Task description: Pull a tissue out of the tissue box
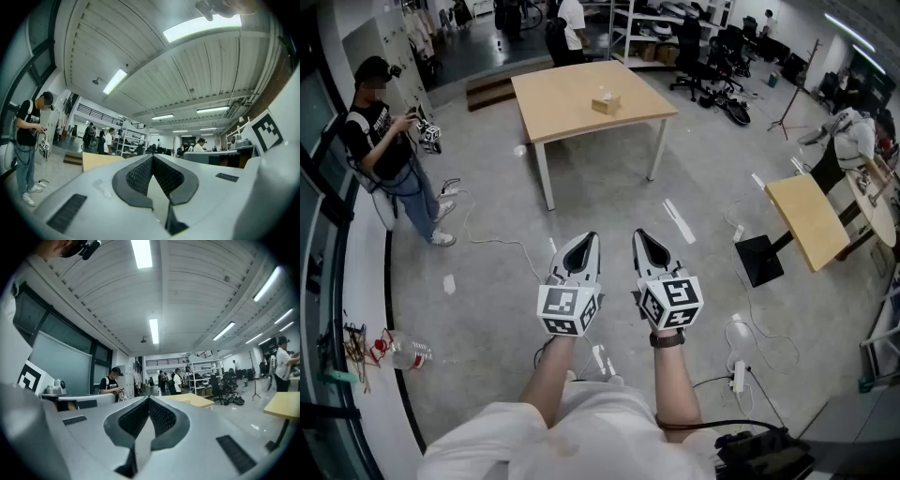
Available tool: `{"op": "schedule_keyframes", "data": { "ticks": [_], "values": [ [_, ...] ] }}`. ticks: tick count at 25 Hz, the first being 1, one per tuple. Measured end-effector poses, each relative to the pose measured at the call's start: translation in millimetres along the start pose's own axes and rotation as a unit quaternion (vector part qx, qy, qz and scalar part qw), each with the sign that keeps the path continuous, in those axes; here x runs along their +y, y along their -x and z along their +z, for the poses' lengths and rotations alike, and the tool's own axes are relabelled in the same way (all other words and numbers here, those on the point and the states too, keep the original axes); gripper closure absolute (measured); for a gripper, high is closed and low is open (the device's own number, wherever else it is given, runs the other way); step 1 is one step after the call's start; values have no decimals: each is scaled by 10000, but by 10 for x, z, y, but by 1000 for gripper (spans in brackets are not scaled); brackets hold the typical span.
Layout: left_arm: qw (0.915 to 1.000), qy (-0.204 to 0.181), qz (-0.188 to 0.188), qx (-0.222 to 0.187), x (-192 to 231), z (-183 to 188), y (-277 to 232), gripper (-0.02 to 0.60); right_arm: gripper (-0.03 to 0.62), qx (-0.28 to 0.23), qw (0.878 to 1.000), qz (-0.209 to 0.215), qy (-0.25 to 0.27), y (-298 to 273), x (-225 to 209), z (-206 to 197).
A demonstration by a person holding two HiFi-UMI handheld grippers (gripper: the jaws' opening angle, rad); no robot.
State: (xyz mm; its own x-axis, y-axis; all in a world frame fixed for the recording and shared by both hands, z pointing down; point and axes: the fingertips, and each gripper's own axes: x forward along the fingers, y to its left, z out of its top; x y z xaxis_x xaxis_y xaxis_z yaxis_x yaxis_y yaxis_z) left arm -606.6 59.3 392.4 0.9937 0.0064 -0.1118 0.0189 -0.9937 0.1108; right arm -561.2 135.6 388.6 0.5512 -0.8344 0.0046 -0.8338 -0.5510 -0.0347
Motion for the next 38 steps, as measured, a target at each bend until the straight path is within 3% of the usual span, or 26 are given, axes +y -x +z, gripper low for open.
{"op": "schedule_keyframes", "data": {
  "ticks": [6, 11, 15, 18, 20, 22, 27, 32, 38],
  "values": [
    [9997, 61, -229, 8, -482, -65, -302, 580, 597, -39, 9998, -168, 16, 286, -465, 35],
    [9969, 90, -766, 142, -1118, -215, -594, 580, 597, -121, 9972, -729, -122, 733, -1104, 6],
    [9900, 3, -1343, 427, -1722, -453, -855, 580, 597, 115, 9921, -1215, -302, 1101, -1684, -162],
    [9818, -30, -1823, 535, -2188, -535, -1058, 580, 597, -135, 9865, -1546, -513, 1438, -2109, -160],
    [9773, -43, -2024, 622, -2440, -622, -1179, 580, 597, -242, 9815, -1782, -661, 1642, -2375, -207],
    [9736, -68, -2162, 725, -2632, -751, -1334, 580, 597, 6, 9775, -2014, -633, 1764, -2624, -347],
    [9627, 102, -2515, 992, -3106, -1119, -2024, 580, 597, 732, 9645, -2495, -462, 1895, -3359, -634],
    [9453, 301, -3080, 1030, -3571, -1223, -2772, 580, 597, 650, 9482, -3063, -544, 1903, -4099, -512],
    [9377, 685, -3304, 830, -3759, -1130, -3953, 580, 597, 505, 9423, -3302, -244, 1473, -4952, -191]
  ]
}}
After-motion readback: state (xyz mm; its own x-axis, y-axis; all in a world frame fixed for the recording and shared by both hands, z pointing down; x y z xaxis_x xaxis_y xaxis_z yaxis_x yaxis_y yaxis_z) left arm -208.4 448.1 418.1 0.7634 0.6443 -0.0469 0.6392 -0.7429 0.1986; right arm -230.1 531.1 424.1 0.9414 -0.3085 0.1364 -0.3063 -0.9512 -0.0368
